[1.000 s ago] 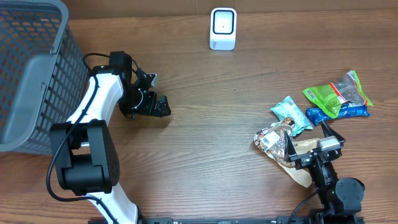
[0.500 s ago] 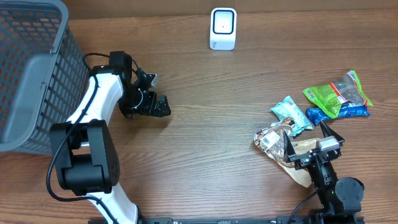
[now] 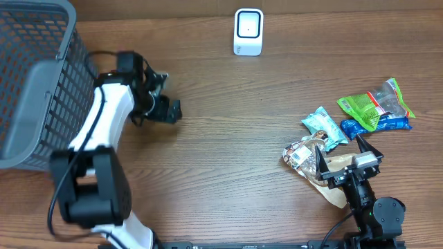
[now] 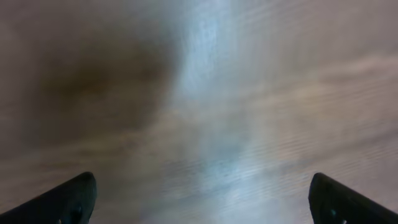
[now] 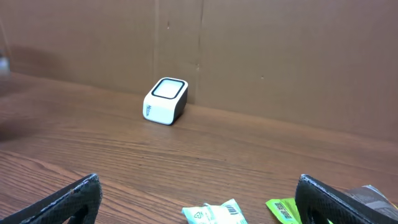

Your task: Scan the item barcode

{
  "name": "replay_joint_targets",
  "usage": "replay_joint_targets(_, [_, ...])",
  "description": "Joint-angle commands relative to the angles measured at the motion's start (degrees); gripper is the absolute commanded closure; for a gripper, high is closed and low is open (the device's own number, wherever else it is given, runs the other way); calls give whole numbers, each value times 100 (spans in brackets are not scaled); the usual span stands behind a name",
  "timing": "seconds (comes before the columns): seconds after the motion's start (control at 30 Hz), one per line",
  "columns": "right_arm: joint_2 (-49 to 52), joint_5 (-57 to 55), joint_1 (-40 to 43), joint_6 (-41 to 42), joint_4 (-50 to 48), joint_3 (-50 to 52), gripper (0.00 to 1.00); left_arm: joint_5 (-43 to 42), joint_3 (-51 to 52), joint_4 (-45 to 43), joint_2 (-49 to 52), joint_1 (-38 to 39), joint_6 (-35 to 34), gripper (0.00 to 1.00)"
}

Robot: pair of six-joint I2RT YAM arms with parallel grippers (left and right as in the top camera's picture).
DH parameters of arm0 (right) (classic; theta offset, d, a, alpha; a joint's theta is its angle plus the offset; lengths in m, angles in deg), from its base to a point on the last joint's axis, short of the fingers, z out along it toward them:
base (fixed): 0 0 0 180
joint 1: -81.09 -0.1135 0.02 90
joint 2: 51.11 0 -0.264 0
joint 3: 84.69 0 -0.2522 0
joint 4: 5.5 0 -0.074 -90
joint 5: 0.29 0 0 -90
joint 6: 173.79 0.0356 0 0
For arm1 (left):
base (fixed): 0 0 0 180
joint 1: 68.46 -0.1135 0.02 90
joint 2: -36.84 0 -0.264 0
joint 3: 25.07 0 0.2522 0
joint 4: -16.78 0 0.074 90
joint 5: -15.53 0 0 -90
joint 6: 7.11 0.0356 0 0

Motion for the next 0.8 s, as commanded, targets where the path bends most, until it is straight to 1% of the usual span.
replay_joint_targets(0.0, [-68,-61,-31,9,-17,59,0,133,98,-610,-1123,87,-15,0])
replay_joint_targets(0.07, [-68,-61,-31,9,-17,59,0,142,474,-1204,-1843,17,33,0])
replay_joint_targets(0.2, [-68,-61,-31,9,-17,59,0,284,1687,-2151,-3036,-118,50,0])
replay_joint_targets(0.23, [-68,-61,-31,9,-17,59,0,284,2184,-2496,-3429,-155,48,0])
replay_joint_targets(0.33, [-68,-61,-31,9,-17,59,0,284,3250,-3292,-4301,-164,50,0])
replay_joint_targets(0.37, [-68,-61,-31,9,-17,59,0,284,3923,-3829,-4900,-162,48,0])
replay_joint_targets(0.4, [-68,-61,-31,9,-17,59,0,284,4291,-4109,-5243,-162,48,0])
replay_joint_targets(0.47, [-68,-61,-31,9,-17,59,0,295,5292,-4684,-6380,-162,61,0])
replay_joint_targets(0.6, [-68,-61,-31,9,-17,59,0,417,6690,-4802,-8568,-160,76,0])
replay_joint_targets(0.63, [-68,-61,-31,9,-17,59,0,417,6924,-4896,-8957,-160,76,0])
replay_joint_targets(0.77, [-68,-59,-31,9,-17,59,0,529,7451,-5088,-9816,-160,98,0])
